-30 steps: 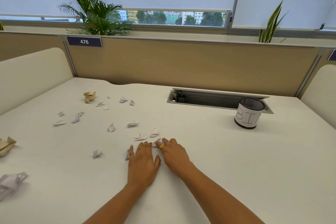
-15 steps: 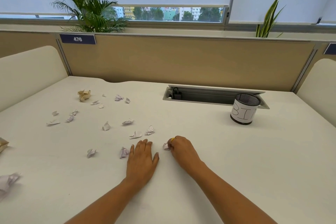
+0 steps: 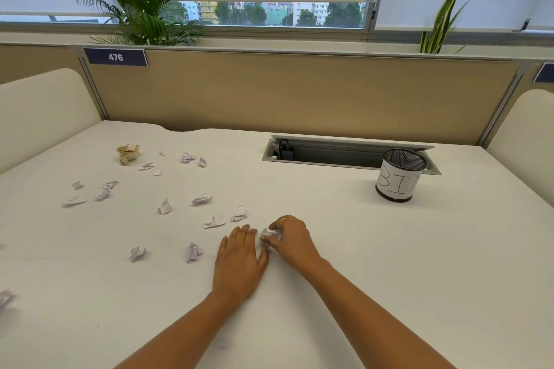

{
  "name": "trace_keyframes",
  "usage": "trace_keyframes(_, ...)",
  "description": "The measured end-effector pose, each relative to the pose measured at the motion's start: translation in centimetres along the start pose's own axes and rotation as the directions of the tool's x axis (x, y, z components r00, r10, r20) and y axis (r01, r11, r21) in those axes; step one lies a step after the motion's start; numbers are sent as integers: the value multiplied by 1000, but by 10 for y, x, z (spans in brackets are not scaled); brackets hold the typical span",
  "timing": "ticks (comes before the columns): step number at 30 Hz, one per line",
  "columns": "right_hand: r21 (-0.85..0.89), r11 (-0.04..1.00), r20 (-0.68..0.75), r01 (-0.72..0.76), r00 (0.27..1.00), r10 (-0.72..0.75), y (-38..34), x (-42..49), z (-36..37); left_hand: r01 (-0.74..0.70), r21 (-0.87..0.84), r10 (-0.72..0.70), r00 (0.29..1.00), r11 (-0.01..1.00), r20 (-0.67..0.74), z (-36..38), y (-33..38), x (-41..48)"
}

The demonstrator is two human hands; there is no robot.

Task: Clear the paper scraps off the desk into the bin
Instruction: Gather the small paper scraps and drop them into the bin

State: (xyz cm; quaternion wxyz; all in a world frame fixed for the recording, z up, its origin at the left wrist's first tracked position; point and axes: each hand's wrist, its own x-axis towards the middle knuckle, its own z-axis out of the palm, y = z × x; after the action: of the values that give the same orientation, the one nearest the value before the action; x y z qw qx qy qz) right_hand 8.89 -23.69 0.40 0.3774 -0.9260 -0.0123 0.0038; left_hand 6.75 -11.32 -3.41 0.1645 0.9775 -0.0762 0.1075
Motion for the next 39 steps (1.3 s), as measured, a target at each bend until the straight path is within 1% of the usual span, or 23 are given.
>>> trace_keyframes(3,-112,992,28,53,998,-50,-4,2,7,2,-11,-2,1000,1000,-23,-3,3,0)
trace_keyframes(8,-180,980,44,85,996,-78,-8,2,9,11,-10,-11,1000,1000,-15,-1,1,0)
trace_keyframes(13,-190,981,81,31,997,-16,-6,4,-2,5,12,-5,1000,1000,27,-1,0,2)
trace_keyframes(15,-201,979,100,-17,994,37,-2,6,-12,-2,32,0,998,999,55,0,-1,3)
trace_keyframes(18,-204,975,76,-86,992,103,9,10,-33,-55,22,53,994,998,96,2,7,7)
trace_keyframes(24,-180,968,-87,-176,983,163,30,19,-84,-143,-41,148,973,989,174,8,39,29)
trace_keyframes(27,-158,959,-194,-234,960,202,41,30,-119,-179,-41,184,962,983,202,15,52,38)
trace_keyframes(29,-153,952,-283,-264,935,214,50,37,-146,-182,-31,185,965,983,186,20,56,38)
trace_keyframes(32,-145,946,-452,-291,870,198,66,47,-181,-174,-55,181,971,983,154,24,55,37)
trace_keyframes(35,-115,936,-553,-333,804,218,79,56,-202,-176,-77,186,972,981,141,25,53,37)
trace_keyframes(38,-2,948,-656,-319,716,240,87,62,-210,-180,-74,188,975,981,123,26,53,37)
trace_keyframes(39,20,949,-671,-314,699,246,88,64,-212,-178,-75,186,975,981,119,27,52,37)
